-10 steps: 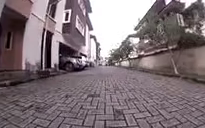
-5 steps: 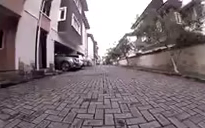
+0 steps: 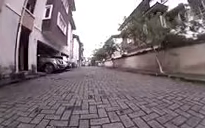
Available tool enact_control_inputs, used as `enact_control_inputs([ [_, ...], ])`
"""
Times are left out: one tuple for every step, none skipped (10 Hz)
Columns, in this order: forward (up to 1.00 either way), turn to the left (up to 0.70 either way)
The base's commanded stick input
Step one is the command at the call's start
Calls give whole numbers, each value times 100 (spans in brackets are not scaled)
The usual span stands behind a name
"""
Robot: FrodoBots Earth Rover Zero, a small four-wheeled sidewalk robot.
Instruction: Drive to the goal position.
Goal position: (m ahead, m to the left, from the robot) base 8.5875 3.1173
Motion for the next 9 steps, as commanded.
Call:
enact_control_inputs([
  [50,0],
  [50,0],
  [50,0],
  [50,0],
  [50,0],
  [50,0],
  [50,0],
  [50,0],
  [50,0],
])
